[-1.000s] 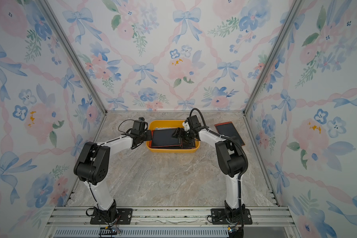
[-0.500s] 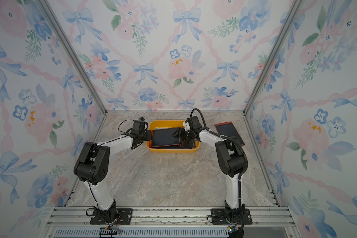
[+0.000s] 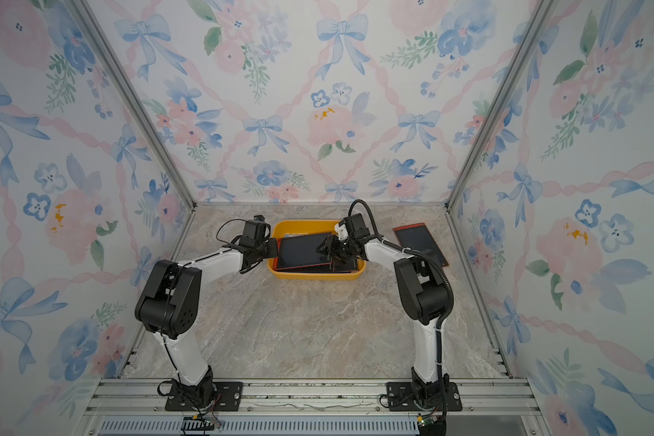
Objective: Take out the writing tablet from the storage box
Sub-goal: Pick up the writing tablet from the storage box.
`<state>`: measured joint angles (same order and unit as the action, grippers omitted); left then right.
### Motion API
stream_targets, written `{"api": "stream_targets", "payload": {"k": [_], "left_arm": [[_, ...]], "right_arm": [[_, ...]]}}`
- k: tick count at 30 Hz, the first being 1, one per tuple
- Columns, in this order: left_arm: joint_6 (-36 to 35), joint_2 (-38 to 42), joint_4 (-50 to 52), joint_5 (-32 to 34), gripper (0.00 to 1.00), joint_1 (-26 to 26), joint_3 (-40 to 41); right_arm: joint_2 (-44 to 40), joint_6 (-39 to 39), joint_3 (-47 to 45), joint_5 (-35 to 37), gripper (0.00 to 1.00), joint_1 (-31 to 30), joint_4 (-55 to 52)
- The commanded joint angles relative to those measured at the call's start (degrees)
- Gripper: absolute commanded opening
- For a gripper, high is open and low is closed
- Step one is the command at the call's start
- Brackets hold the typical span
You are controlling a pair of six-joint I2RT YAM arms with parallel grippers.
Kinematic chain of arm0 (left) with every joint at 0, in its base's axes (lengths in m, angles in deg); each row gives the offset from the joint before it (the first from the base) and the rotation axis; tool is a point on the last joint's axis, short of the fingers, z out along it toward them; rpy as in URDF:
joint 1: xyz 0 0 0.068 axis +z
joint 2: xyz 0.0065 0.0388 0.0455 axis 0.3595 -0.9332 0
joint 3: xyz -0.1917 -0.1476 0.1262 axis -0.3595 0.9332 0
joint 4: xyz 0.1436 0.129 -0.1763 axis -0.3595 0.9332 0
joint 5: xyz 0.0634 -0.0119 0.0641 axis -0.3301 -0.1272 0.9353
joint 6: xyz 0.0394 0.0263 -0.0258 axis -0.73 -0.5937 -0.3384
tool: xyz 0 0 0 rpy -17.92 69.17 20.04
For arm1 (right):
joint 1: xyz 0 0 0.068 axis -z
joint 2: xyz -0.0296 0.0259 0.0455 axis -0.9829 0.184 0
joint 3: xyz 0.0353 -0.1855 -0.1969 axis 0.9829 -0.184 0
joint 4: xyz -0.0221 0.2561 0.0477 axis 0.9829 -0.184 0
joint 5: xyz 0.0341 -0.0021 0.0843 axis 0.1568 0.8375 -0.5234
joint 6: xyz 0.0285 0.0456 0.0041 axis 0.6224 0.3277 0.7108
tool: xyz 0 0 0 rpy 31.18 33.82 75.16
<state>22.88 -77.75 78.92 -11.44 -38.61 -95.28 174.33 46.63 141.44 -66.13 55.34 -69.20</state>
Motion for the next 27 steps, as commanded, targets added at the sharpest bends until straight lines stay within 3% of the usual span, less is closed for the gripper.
{"api": "stream_targets", "payload": {"k": [1, 27], "left_arm": [[1.96, -1.02, 3.67, -2.66, 0.00, -0.41, 2.06], [2.00, -1.40, 3.62, -2.88, 0.00, -0.41, 1.84]], "right_arm": [[-1.39, -0.02, 0.14, -1.22, 0.53, -0.18, 0.94], [-2.18, -0.53, -0.17, -0.86, 0.33, -0.38, 0.43]]}}
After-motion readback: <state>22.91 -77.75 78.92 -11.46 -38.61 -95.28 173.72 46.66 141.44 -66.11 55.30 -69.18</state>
